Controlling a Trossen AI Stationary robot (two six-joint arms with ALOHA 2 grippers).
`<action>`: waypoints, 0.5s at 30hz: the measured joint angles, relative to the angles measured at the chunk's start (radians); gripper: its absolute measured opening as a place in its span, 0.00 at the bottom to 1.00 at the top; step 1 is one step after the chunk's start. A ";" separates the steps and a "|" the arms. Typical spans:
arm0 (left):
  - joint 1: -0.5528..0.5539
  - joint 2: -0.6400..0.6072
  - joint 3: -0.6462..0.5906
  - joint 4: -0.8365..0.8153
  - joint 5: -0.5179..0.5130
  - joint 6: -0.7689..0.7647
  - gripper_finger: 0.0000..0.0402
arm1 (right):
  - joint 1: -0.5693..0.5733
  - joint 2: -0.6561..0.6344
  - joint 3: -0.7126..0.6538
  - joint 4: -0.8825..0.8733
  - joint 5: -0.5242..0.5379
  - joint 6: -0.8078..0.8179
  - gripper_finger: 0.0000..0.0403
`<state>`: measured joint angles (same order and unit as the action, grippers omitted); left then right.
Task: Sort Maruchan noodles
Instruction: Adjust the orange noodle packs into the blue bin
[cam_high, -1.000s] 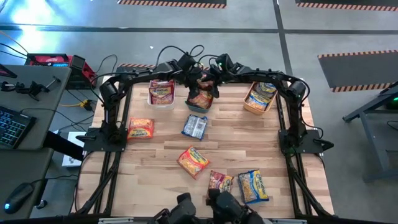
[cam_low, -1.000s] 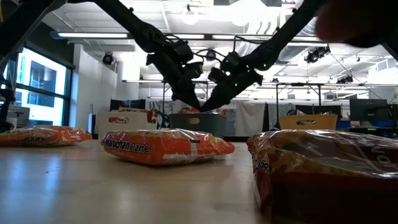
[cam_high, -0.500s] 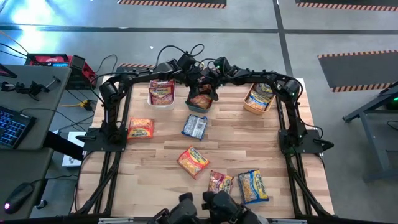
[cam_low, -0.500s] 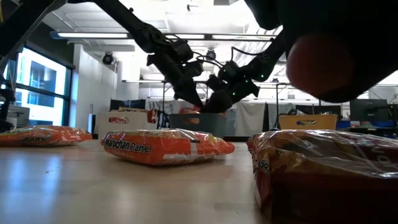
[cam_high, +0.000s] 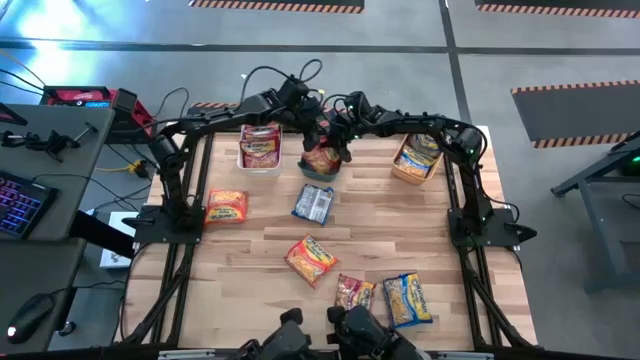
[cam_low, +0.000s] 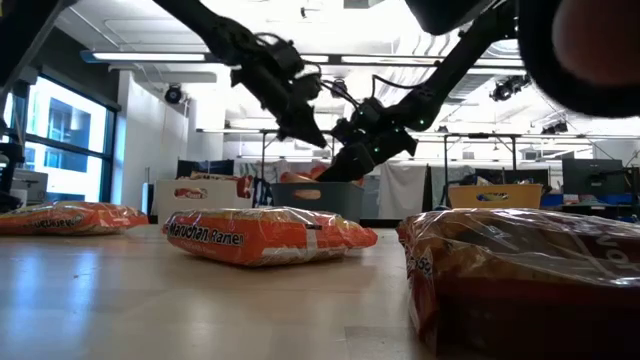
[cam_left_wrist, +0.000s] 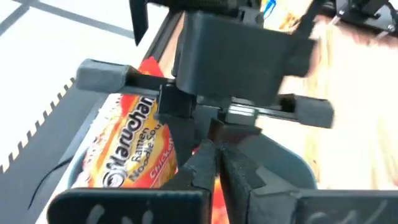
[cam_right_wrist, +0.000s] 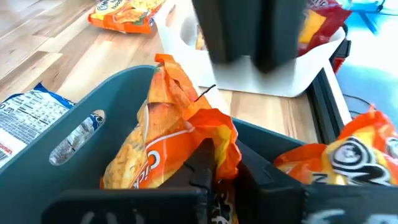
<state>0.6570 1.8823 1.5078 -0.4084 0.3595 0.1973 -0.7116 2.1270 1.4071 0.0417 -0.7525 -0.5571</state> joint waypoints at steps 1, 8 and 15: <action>0.003 -0.014 0.000 -0.015 -0.004 -0.002 0.05 | 0.000 -0.002 0.000 -0.001 0.004 0.001 0.04; 0.017 -0.059 0.000 -0.168 -0.072 -0.010 0.23 | 0.008 -0.007 0.069 -0.110 0.066 0.005 0.01; 0.001 -0.058 0.000 -0.194 -0.119 0.003 0.45 | 0.039 -0.008 0.197 -0.288 0.129 -0.009 0.00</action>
<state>0.6575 1.8245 1.5074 -0.6027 0.2403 0.2001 -0.6731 2.1189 1.6040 -0.2459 -0.6230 -0.5659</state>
